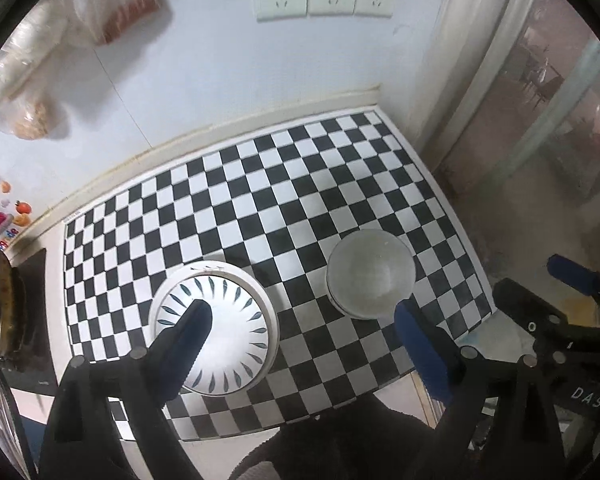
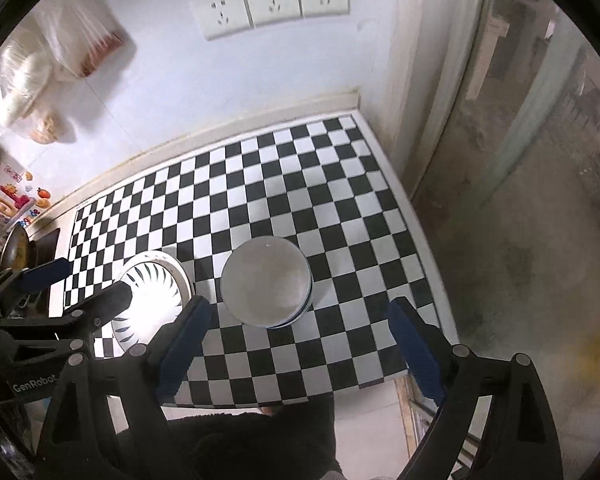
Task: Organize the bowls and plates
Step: 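Raise both grippers and move them back over the bowl stack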
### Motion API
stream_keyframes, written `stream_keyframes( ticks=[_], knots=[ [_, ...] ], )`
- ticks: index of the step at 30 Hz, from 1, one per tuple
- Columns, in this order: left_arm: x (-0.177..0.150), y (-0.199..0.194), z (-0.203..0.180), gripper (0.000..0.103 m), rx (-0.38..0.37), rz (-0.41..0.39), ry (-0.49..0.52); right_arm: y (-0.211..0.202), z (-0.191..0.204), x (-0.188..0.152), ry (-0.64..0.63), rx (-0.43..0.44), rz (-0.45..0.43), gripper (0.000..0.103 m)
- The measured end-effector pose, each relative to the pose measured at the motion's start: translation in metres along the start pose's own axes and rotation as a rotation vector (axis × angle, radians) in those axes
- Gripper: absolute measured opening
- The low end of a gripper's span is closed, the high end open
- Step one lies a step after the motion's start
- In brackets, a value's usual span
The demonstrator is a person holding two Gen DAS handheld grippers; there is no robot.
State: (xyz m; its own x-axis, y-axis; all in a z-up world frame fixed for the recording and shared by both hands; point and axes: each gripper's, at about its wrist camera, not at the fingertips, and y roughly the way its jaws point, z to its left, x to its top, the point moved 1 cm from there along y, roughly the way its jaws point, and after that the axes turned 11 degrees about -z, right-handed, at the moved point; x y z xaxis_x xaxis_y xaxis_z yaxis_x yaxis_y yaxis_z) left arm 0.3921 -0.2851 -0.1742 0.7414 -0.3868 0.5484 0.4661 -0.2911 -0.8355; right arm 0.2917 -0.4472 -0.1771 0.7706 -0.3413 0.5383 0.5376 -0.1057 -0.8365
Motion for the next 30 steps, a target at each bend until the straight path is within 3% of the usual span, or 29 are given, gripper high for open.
stream_keyframes(
  ticks=[7,15,23,30],
  knots=[
    [-0.002,-0.031,-0.003,0.094,-0.015,-0.033,0.007,-0.042,0.001,0.002,0.000,-0.012,-0.057,0.092],
    [-0.005,-0.031,-0.012,0.094,-0.017,-0.028,0.016,-0.051,-0.002,0.001,0.026,0.012,-0.049,0.092],
    [-0.012,0.036,-0.005,0.094,0.013,0.068,-0.015,-0.008,-0.018,0.002,0.060,0.003,-0.033,0.092],
    [-0.015,0.110,0.002,0.093,-0.064,0.192,-0.088,0.072,-0.037,-0.007,0.131,0.023,0.089,0.092]
  ],
)
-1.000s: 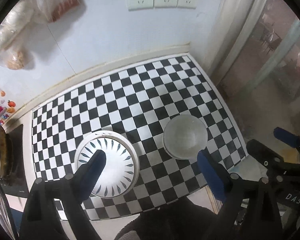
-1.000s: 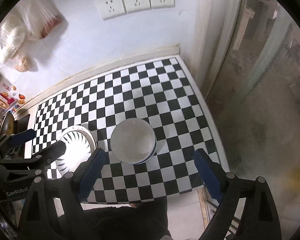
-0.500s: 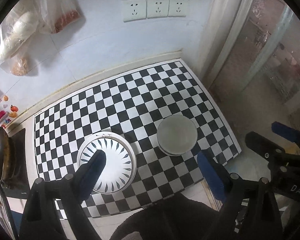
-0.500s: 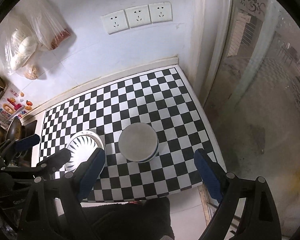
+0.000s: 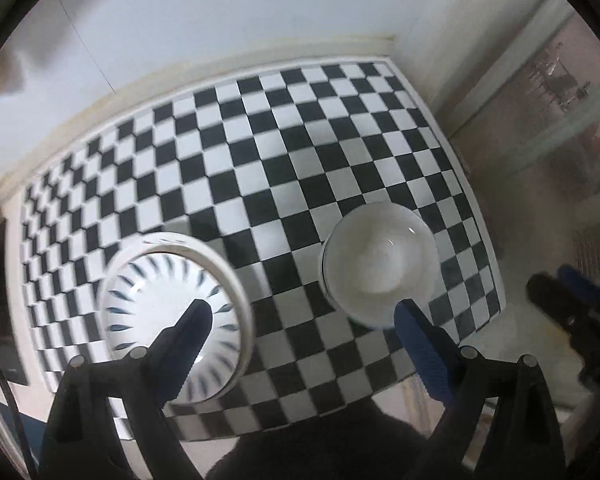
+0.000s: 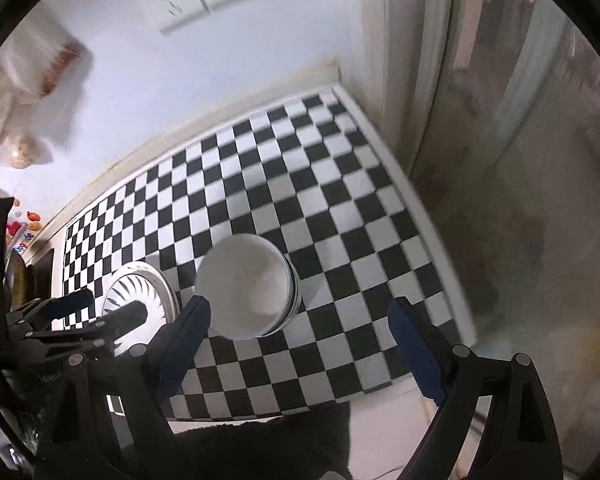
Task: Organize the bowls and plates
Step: 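Raise both grippers and move them back over the bowl stack, then grasp the nested bowl stack rim with both grippers and lift it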
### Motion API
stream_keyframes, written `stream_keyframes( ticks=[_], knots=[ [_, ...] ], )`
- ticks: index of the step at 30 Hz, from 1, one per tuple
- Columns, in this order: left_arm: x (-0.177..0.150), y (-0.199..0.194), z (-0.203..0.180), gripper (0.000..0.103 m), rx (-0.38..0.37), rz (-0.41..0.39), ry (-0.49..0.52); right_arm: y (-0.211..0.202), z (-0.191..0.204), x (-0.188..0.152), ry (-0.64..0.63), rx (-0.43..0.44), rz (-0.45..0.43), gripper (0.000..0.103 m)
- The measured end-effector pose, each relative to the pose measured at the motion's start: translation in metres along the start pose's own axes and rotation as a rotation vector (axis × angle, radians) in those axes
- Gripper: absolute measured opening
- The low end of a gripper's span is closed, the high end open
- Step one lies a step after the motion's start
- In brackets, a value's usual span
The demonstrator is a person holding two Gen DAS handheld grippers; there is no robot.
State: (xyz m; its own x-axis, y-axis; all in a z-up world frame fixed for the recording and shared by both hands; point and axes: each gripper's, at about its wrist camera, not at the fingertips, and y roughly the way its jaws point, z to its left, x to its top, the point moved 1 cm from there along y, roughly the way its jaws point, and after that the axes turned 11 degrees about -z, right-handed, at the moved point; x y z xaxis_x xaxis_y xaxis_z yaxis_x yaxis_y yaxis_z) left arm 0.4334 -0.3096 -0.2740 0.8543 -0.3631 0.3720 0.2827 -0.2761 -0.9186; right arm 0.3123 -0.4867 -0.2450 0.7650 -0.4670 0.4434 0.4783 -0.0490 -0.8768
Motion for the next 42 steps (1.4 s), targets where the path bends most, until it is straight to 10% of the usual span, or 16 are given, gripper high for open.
stream_keyframes(
  ticks=[19,30,35,42],
  knots=[
    [0.025,0.134,0.004,0.075,-0.191,0.302,-0.146,0.175,-0.024,-0.033,0.144,0.204,0.335,0.092],
    [0.015,0.167,0.000,0.040,-0.267,0.390,-0.178,0.210,-0.018,-0.039,0.178,0.251,0.409,0.092],
    [0.014,0.171,0.008,0.040,-0.316,0.400,-0.213,0.233,-0.022,-0.052,0.249,0.305,0.472,0.061],
    [0.013,0.167,0.005,0.038,-0.294,0.381,-0.185,0.241,-0.030,-0.058,0.358,0.358,0.475,0.055]
  ],
)
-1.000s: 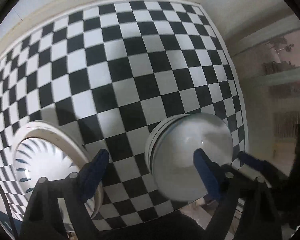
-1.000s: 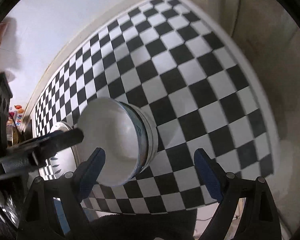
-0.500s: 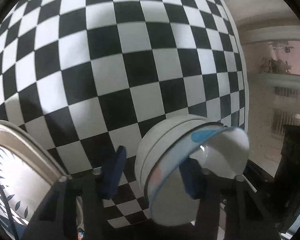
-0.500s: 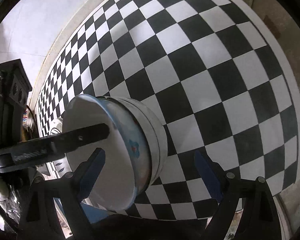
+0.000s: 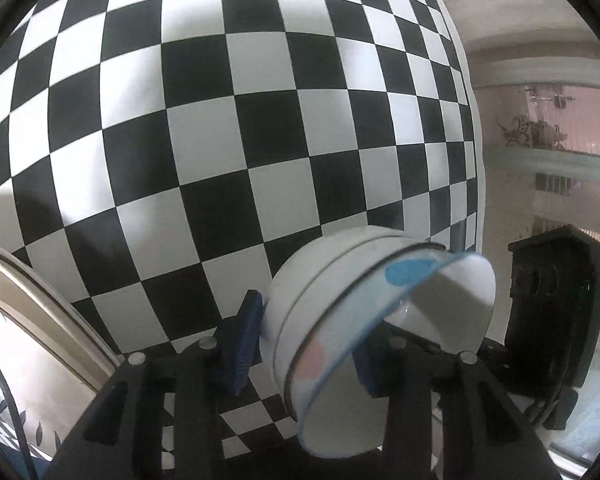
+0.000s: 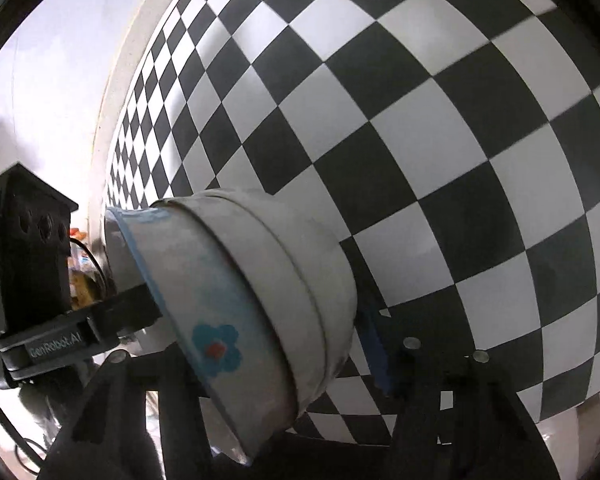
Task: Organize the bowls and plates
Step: 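Grasp the nested bowl stack rim with both grippers and lift it, then carry the bowl stack with both grippers over the blue-leaf plate stack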
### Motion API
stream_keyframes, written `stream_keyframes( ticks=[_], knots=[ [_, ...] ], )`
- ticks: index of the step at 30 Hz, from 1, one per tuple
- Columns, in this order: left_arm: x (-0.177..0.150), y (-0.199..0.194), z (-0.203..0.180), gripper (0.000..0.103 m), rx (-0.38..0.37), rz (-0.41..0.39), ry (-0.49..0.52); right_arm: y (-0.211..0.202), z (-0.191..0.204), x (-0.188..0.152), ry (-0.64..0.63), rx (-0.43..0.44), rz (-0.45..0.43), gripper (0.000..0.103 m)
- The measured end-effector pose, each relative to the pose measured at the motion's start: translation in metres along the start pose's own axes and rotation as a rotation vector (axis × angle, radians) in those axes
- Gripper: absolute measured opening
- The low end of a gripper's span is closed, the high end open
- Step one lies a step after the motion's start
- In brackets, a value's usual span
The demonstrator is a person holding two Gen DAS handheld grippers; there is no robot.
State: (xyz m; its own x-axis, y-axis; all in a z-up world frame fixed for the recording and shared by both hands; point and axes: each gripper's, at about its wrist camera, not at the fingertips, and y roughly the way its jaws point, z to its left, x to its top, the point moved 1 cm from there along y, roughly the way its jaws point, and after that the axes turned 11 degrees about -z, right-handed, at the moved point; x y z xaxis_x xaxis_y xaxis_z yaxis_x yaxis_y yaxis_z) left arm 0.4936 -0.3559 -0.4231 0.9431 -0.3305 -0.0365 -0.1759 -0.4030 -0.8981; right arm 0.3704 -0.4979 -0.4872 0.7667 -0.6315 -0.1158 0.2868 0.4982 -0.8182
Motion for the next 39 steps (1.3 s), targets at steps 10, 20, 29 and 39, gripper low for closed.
stream_keyframes(
  ticks=[10,20,29,39],
  knots=[
    [-0.009,-0.008,-0.001,0.038,0.000,-0.025,0.019,-0.010,-0.004,0.000,-0.010,0.035,-0.008,0.050],
    [-0.013,-0.041,0.006,0.038,-0.012,-0.071,0.009,-0.017,0.040,-0.009,-0.065,0.045,-0.013,0.050],
    [-0.023,-0.097,0.035,0.038,0.000,-0.165,-0.033,-0.019,0.104,-0.018,-0.158,0.078,-0.002,0.050],
    [-0.047,-0.145,0.098,0.038,0.031,-0.240,-0.129,0.014,0.178,-0.043,-0.271,0.105,0.055,0.050]
  ],
)
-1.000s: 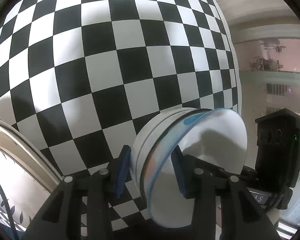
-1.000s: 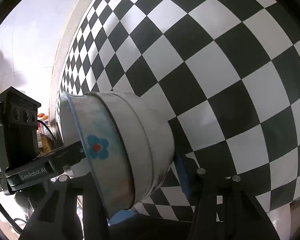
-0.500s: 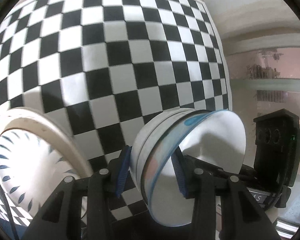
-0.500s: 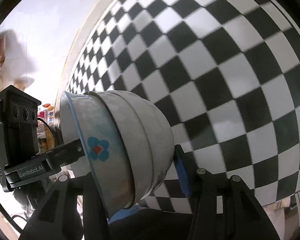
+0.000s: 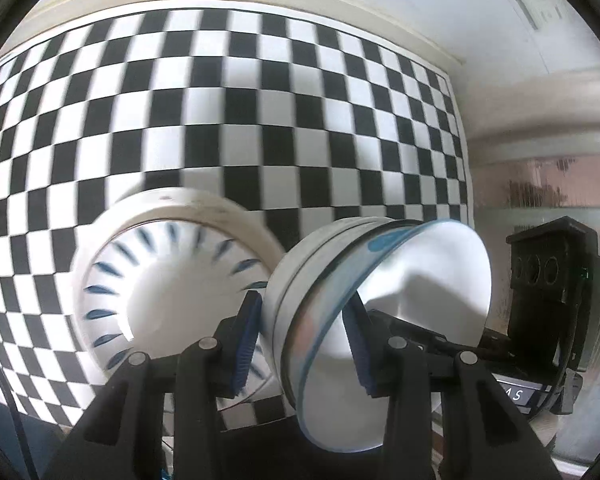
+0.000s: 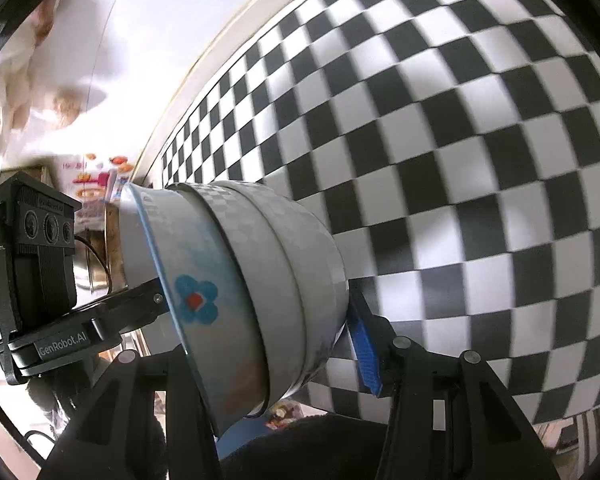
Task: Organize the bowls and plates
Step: 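Carry the bowl stack with both grippers over the blue-leaf plate stack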
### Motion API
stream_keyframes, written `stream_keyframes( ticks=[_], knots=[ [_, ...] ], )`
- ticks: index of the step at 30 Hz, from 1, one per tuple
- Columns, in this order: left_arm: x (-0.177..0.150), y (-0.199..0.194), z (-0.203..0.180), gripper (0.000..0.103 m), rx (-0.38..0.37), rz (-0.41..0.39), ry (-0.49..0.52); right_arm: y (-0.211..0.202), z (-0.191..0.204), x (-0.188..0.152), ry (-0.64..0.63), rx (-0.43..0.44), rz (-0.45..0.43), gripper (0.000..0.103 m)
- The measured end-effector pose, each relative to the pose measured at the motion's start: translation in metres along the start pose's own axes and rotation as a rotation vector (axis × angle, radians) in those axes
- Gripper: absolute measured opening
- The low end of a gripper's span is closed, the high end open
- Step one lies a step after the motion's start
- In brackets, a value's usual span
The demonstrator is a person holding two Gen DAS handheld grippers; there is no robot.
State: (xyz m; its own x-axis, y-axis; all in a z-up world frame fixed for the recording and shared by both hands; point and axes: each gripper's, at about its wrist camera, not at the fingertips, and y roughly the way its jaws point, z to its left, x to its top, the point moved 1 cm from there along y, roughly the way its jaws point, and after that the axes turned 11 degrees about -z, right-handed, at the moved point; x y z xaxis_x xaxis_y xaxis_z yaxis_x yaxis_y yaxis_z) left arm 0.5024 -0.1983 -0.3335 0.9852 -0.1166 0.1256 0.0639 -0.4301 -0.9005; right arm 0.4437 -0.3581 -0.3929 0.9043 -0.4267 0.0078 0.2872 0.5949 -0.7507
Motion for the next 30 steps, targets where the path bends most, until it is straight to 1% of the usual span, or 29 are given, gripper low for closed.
stream_keyframes(
  ticks=[8,12,21,26,30],
  knots=[
    [-0.008,-0.012,0.042,0.038,0.022,-0.028,-0.089,0.041,0.043,-0.006,-0.064,0.009,0.070,0.050],
    [-0.012,-0.013,0.064,0.038,0.023,-0.025,-0.126,0.053,0.047,-0.014,-0.091,0.003,0.103,0.050],
    [-0.021,-0.005,0.093,0.038,0.034,0.002,-0.178,0.085,0.049,-0.021,-0.127,-0.024,0.165,0.050],
    [-0.025,-0.001,0.106,0.038,0.029,0.017,-0.209,0.103,0.051,-0.024,-0.128,-0.027,0.189,0.050],
    [-0.026,0.001,0.109,0.038,0.038,0.023,-0.212,0.111,0.051,-0.026,-0.130,-0.029,0.198,0.050]
  ],
)
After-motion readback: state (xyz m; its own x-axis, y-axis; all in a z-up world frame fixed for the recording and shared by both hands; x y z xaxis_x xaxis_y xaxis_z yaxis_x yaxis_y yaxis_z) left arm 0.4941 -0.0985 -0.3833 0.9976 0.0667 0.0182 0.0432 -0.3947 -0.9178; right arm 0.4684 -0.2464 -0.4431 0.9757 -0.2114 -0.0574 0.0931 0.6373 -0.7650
